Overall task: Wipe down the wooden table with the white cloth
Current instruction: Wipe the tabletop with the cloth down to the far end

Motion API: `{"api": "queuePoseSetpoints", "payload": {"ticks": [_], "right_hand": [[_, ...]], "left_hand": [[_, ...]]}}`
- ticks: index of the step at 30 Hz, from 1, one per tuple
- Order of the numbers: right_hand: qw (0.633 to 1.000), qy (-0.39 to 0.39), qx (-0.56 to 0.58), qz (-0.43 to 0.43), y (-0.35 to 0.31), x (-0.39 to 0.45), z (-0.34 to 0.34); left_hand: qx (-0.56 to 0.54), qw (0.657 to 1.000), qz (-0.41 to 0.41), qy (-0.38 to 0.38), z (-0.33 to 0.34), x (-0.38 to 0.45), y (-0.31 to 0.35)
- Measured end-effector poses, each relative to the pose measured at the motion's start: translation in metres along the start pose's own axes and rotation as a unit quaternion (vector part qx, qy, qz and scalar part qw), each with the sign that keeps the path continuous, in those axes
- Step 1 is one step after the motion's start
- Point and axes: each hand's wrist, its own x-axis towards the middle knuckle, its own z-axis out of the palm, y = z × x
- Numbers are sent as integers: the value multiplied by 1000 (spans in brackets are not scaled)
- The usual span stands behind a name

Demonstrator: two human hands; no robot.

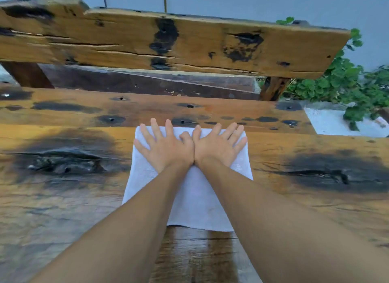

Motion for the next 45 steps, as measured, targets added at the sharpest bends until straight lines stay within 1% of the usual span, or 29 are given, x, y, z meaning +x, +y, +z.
{"api": "queuePoseSetpoints", "payload": {"ticks": [2,5,9,13,18,25,31,36,42,45], "right_hand": [[1000,5,-8,2,-1,9,-1],[1000,9,-23,-7,-5,4,0],[998,7,-17,-59,7,-8,-2],[996,-3,-6,-94,34,-35,-5],[995,-18,-10,-100,84,-96,-9],[994,-33,-18,-100,174,-219,-22],[994,-59,-29,-92,263,-358,-36],[991,-62,-52,-108,327,-461,-46],[994,-49,-55,-75,380,-575,-64],[998,-33,-29,-45,392,-609,-74]], "left_hand": [[-8,1000,5,3,-2,2,7],[-4,1000,16,10,-5,1,1],[-21,999,33,2,-5,-17,-5],[-38,997,60,8,-4,-57,-14],[-49,996,77,2,-1,-134,-36],[-66,994,85,-5,-1,-282,-80],[-64,992,102,-27,-6,-431,-139],[-53,992,110,-15,-13,-546,-182],[-12,988,153,-14,-28,-655,-233],[-28,988,151,-18,-31,-687,-248]]}}
